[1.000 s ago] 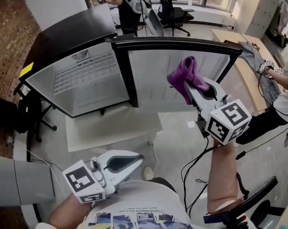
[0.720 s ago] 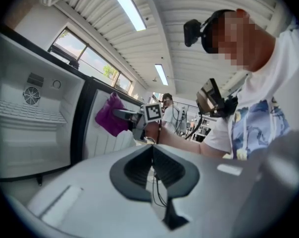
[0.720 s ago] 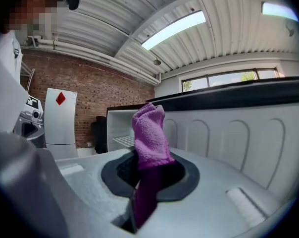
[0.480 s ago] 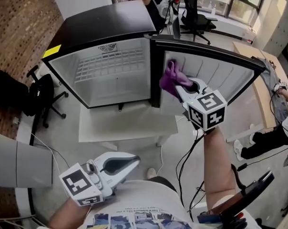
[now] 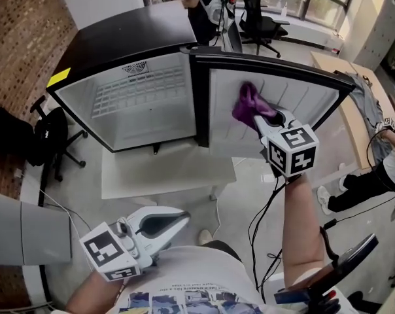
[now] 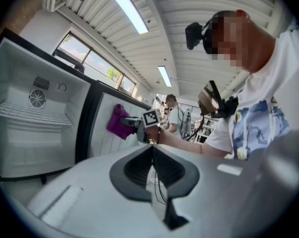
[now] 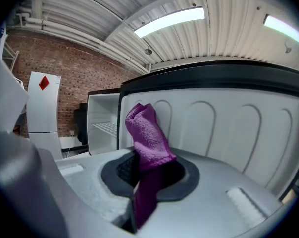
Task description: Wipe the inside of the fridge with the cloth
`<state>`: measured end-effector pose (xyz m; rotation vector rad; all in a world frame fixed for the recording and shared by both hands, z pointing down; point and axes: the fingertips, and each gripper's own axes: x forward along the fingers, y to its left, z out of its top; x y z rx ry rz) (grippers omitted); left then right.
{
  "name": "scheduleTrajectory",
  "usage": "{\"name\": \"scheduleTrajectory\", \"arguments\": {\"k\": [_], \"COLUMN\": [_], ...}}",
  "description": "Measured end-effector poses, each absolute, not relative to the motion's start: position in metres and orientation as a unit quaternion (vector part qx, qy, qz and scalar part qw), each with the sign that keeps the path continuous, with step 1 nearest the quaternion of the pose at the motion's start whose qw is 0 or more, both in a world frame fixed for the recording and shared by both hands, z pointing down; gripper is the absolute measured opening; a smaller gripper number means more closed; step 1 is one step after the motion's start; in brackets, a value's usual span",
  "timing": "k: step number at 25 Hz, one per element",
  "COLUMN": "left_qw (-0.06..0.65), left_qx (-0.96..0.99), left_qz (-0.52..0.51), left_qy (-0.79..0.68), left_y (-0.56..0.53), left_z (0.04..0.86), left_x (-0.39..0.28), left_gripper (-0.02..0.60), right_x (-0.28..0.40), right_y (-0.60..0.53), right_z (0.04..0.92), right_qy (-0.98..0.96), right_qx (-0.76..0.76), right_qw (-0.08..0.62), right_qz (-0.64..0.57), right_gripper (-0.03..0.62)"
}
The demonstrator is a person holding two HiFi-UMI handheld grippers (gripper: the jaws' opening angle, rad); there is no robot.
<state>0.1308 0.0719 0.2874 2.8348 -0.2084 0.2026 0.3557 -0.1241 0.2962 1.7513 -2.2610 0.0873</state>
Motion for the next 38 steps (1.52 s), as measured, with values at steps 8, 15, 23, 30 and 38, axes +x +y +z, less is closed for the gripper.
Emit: {"name": "scheduleTrajectory", "arguments": {"k": [8,15,23,30,38], "left_qw": [0.146,0.151,0.155,0.156,0.162], "left_qx": [0.986,0.986,0.984,0.984,0.983], "left_qz": [0.075,0.076,0.079,0.084,0.082], "left_qy": [-0.03,0.002,0.026,0.027,0.008], "left_y": [0.076,0.079,0.084,0.087,0.087], "left_z": [0.29,0.293,0.297,0.298,0.302], "left_x": [0.166,0.193,0.215,0.216,0.203], "left_gripper": [0.008,0.008,0.008,0.008,0.008], "right_x": [0.422,0.477,0.526,0.524,0.426], "right_y": [-0.094,-0.066,-0.037,-0.026,-0.042], "right_z": [0.3,0.303,0.309,0.309,0.306], "right_qy": [-0.736,-0.687,-0.638,-0.637,-0.737], "right_qx": [0.659,0.707,0.75,0.75,0.658], "right_qw": [0.152,0.161,0.17,0.17,0.148], "right_qz": [0.034,0.041,0.047,0.049,0.04], "right_gripper": [0.052,0.052,0.052,0.052,0.052]}}
